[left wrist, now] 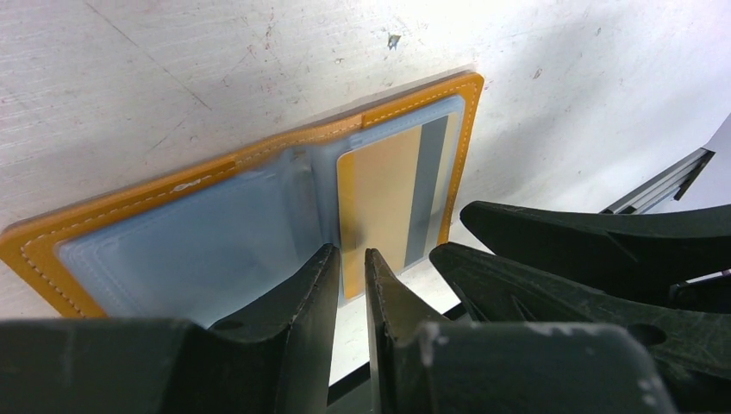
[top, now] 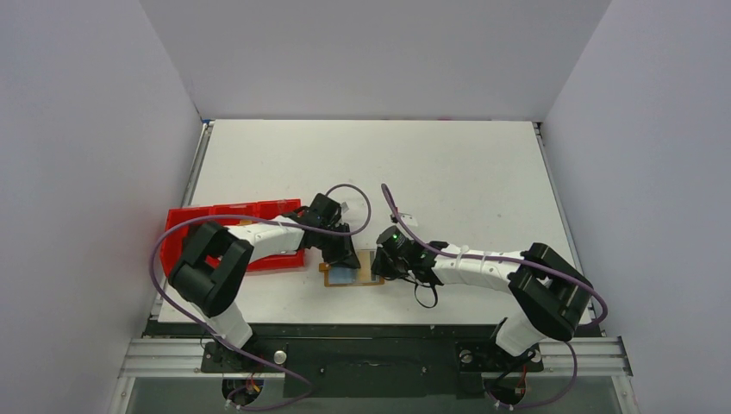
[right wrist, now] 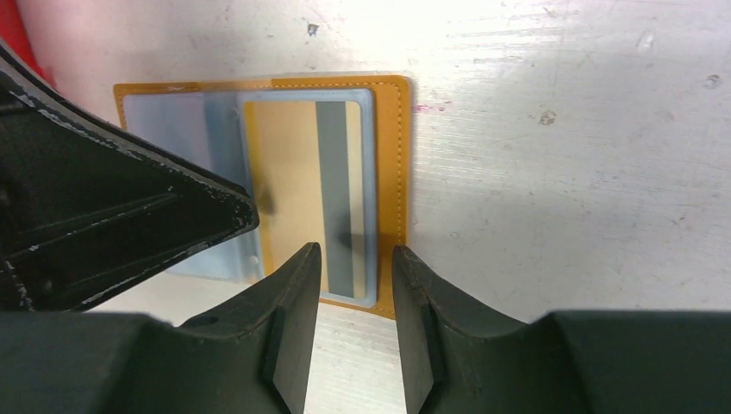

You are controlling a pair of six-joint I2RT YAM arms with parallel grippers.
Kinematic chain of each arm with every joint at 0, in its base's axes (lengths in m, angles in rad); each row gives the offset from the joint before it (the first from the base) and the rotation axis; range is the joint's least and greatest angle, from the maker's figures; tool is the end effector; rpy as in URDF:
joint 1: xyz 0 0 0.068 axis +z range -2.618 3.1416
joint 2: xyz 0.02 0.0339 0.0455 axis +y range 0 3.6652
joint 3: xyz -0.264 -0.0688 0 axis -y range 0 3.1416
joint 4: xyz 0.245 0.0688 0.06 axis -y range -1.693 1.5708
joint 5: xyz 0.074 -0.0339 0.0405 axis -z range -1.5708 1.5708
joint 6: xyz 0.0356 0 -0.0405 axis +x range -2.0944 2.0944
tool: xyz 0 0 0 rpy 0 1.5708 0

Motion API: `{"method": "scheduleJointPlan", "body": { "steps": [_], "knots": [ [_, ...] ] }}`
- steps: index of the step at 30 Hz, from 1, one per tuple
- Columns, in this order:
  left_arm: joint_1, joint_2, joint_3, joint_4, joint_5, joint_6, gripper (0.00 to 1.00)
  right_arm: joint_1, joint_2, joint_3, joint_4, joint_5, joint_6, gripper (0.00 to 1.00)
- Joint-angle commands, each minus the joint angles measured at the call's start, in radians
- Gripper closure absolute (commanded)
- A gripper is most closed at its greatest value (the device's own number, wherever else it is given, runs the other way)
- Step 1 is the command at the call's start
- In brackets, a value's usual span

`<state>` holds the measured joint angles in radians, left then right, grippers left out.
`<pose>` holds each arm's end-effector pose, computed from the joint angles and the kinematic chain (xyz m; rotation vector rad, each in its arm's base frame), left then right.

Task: Take the credit cards out of the card holder
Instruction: Remove the credit card from the card holder.

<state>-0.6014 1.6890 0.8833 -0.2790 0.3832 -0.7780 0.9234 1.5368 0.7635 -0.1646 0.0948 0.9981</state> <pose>0.2515 -0.1887 0.1459 -0.1158 2.8772 -0.8842 0.1794 0.2317 0.1609 0.1392 2.6291 0.6350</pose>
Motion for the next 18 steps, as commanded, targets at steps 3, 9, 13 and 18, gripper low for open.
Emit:
{"method": "scheduleJointPlan", "body": {
  "steps": [3,9,13,18],
  "knots": [
    [-0.003,0.017,-0.009,0.071,0.032,-0.007,0.84,-0.002,0.002,0.041,-0.023,0.053,-0.022,0.72],
    [-0.001,0.02,-0.017,0.085,0.04,-0.009,0.84,0.001,0.018,0.052,-0.024,0.045,-0.03,0.76],
    [-0.001,0.027,-0.023,0.099,0.053,-0.014,0.84,0.001,0.029,0.063,-0.032,0.046,-0.034,0.78],
    [-0.001,0.021,-0.034,0.098,0.045,-0.015,0.84,0.002,0.05,0.064,-0.043,0.053,-0.033,0.84]
  ]
}}
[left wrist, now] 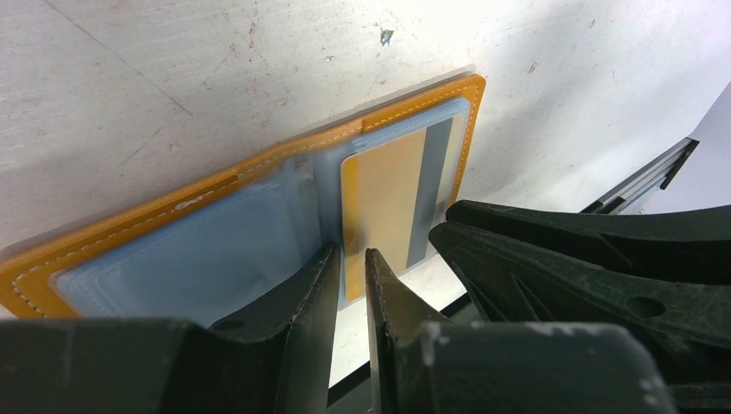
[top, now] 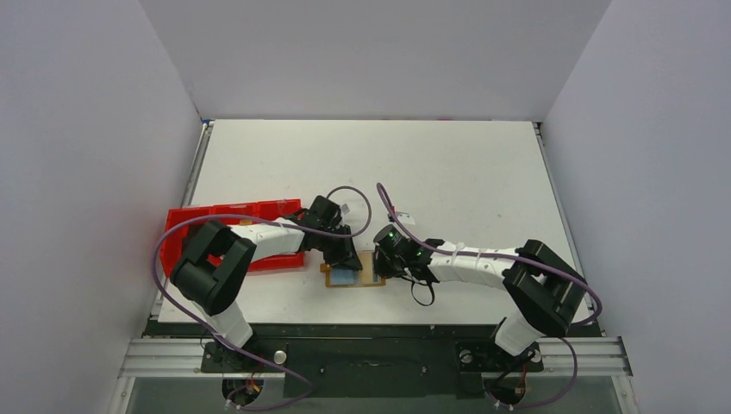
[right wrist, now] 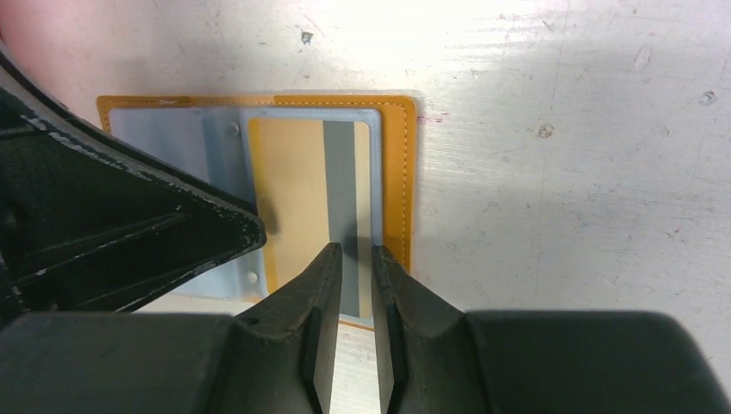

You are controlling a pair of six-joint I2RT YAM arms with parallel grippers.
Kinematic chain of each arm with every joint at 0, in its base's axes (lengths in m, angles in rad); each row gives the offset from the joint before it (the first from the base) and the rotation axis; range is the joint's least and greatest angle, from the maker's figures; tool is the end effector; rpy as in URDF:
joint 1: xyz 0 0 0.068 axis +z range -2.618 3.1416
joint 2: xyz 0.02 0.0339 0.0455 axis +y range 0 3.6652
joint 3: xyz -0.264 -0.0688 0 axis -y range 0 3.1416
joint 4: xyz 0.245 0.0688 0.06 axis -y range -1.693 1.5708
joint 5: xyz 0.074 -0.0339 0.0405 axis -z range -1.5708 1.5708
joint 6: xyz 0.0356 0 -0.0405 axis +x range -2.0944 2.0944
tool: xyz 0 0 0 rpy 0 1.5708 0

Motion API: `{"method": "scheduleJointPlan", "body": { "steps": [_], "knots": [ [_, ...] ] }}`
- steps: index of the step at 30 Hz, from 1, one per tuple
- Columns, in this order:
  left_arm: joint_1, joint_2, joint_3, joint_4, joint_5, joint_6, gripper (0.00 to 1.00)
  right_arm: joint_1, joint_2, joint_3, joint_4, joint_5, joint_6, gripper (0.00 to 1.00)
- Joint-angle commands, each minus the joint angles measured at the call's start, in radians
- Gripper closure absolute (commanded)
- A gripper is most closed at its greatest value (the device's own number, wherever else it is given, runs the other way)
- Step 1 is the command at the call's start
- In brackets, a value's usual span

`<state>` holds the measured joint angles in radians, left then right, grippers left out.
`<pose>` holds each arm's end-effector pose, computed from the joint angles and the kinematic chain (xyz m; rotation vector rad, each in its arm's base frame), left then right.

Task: Take the credit cards out of the card holder
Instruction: Remove the credit card from the card holder.

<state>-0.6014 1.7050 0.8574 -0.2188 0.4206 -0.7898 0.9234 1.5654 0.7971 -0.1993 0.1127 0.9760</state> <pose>0.2506 -0.1896 0.1379 -0.1128 2.8726 -0.9444 0.1832 0.2357 0.1603 0.1158 2.6397 0.5816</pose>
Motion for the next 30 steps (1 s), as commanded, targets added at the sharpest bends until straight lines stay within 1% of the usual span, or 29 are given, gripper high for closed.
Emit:
{"method": "scheduleJointPlan", "body": {
  "steps": [1,5,7,17,21,27,30],
  "knots": [
    [-0.001,0.002,-0.01,0.035,0.005,0.002,0.84,0.002,0.028,0.03,-0.01,0.034,-0.011,0.85],
    [-0.002,-0.005,-0.017,0.013,-0.018,0.025,0.84,0.001,0.045,0.029,-0.017,0.031,-0.01,0.93],
    [-0.001,-0.009,-0.027,0.016,-0.017,0.029,0.84,0.001,0.047,0.026,-0.018,0.029,-0.01,0.94],
    [0.0,0.0,-0.063,0.153,0.077,-0.029,0.84,0.026,0.083,0.052,-0.028,0.016,-0.023,0.97],
    [0.0,0.001,-0.071,0.197,0.103,-0.058,0.89,0.029,0.092,0.051,-0.027,0.018,-0.022,0.98],
    [0.006,-0.009,-0.07,0.203,0.123,-0.075,0.98,0.027,0.095,0.038,-0.028,0.024,-0.016,0.97],
    [0.018,-0.011,-0.072,0.2,0.128,-0.065,1.0,0.025,0.105,0.031,-0.029,0.025,-0.01,0.98]
  ]
}}
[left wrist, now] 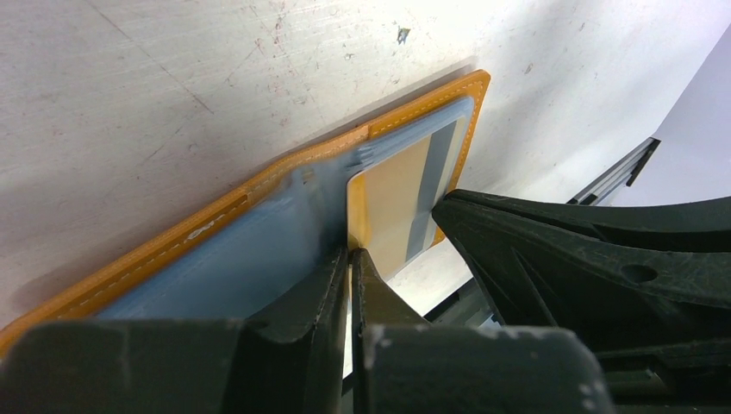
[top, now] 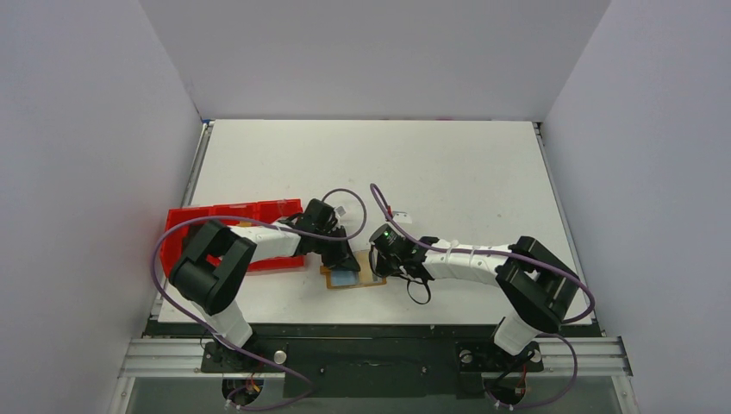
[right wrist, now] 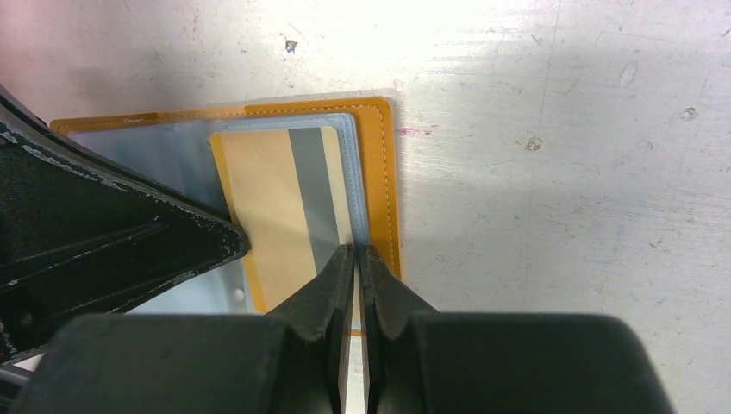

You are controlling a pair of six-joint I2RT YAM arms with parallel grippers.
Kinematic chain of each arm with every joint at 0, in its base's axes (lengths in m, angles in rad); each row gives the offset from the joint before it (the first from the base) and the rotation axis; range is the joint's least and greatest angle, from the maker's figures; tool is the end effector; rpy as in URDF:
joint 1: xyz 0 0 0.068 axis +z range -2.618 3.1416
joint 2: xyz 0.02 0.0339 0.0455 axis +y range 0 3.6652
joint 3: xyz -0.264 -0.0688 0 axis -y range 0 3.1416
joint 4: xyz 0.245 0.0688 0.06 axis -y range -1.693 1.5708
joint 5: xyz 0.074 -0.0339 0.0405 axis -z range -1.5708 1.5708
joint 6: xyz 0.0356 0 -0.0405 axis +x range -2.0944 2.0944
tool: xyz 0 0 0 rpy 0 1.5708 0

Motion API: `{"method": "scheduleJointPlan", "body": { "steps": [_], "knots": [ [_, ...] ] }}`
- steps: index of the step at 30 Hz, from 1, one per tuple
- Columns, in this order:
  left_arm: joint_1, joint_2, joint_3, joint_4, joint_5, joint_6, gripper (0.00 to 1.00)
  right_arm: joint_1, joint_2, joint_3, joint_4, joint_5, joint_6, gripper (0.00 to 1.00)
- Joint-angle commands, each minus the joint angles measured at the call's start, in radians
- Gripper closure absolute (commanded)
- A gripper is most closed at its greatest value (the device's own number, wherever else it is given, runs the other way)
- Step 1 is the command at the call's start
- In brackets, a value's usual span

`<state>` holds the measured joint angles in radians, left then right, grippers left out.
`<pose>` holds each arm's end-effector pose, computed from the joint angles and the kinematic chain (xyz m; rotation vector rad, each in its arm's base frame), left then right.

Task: Take the credit cards out of the card holder
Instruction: Remove the credit card from the card holder.

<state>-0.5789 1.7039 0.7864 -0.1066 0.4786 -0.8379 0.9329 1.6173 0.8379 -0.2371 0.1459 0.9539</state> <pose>0.2476 -0.1814 0.1269 -0.1746 2.8489 -1.0470 0.1865 0.2429 0.1548 0.0831 2.6567 0.4980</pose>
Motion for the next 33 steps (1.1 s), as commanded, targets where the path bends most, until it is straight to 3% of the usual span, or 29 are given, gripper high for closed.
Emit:
{"method": "scheduleJointPlan", "body": {
  "steps": [1,10,33],
  "knots": [
    [0.0,-0.011,0.001,0.07,0.066,-0.01,1.0,0.014,0.055,-0.011,0.007,-0.008,0.015,0.98],
    [0.057,-0.013,0.008,-0.046,0.081,0.084,1.0,-0.006,0.071,-0.034,-0.008,-0.005,0.03,1.0],
    [0.106,-0.009,0.04,-0.131,0.129,0.159,1.0,-0.031,0.072,-0.066,-0.039,0.022,0.04,1.0]
  ]
}}
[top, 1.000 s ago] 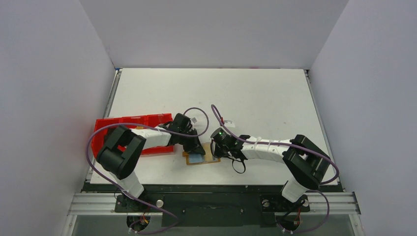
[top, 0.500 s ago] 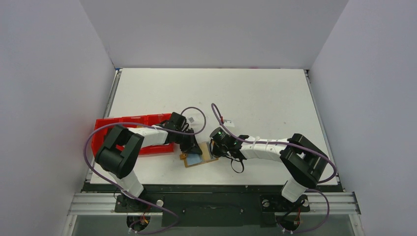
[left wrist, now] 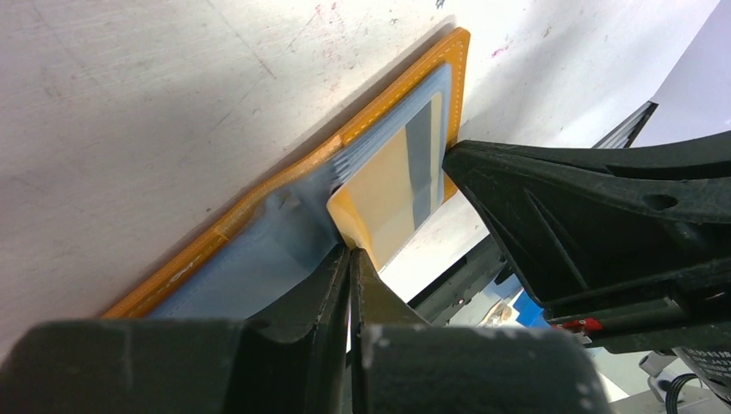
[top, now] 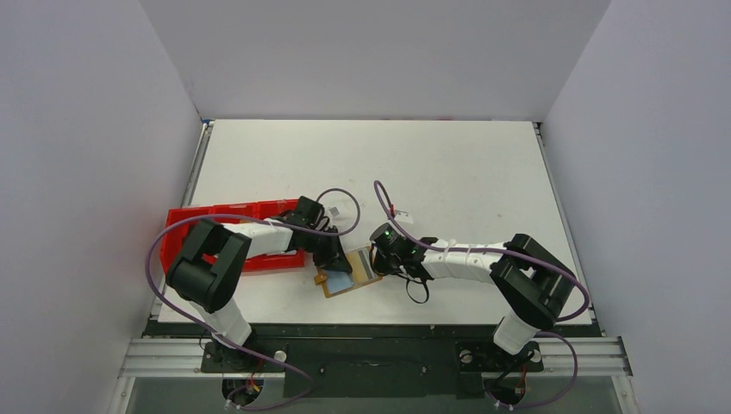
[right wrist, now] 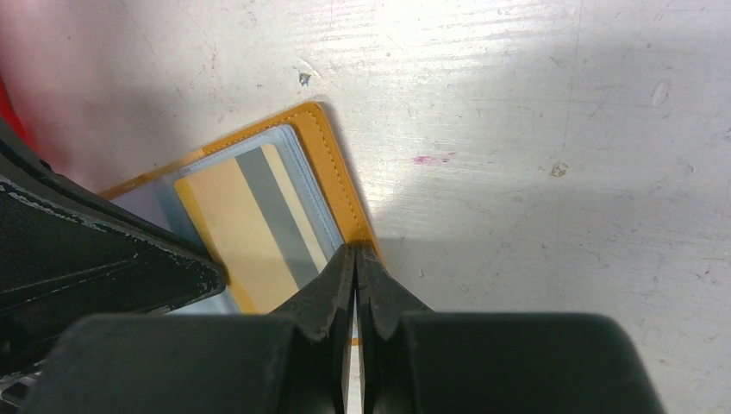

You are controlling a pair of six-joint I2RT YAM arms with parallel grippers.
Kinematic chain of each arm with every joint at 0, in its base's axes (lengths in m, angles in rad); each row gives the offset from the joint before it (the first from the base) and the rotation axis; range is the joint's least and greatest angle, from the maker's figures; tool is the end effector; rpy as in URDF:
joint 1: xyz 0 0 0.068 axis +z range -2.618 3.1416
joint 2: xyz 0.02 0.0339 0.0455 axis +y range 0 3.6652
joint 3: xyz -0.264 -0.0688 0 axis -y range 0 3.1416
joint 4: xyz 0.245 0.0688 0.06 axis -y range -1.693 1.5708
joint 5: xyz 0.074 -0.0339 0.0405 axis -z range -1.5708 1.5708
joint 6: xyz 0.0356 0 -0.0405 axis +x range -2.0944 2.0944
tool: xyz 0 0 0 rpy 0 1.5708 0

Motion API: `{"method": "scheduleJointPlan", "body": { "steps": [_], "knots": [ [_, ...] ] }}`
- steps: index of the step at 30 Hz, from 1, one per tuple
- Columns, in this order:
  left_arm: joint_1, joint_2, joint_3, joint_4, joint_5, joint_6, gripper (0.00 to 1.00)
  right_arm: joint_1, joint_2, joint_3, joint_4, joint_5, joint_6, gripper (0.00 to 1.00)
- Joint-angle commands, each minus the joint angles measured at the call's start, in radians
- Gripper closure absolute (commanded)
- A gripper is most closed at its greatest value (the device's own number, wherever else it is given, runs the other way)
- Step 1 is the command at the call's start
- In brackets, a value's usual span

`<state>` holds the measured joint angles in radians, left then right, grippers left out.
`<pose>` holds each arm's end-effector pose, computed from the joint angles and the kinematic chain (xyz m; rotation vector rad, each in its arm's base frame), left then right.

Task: Take the credit cards out of the card holder
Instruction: Remove the credit card from the card holder.

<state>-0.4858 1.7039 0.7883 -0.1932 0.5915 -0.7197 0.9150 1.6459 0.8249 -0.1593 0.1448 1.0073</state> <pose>0.2543 -0.1567 0.1248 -0.1315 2.8939 -1.1105 0.1940 0.2437 0.1476 0.1796 2.6296 0.5476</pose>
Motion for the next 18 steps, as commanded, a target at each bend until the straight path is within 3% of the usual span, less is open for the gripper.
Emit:
{"method": "scheduleJointPlan", "body": {
  "steps": [1,18],
  "knots": [
    [0.013,-0.008,0.041,-0.049,0.016,0.049,1.0,-0.015,0.042,-0.056,-0.117,0.024,-0.011,1.0],
    [0.03,-0.026,0.038,-0.098,0.02,0.072,1.0,-0.019,0.035,-0.069,-0.116,0.029,-0.006,1.0]
  ]
}}
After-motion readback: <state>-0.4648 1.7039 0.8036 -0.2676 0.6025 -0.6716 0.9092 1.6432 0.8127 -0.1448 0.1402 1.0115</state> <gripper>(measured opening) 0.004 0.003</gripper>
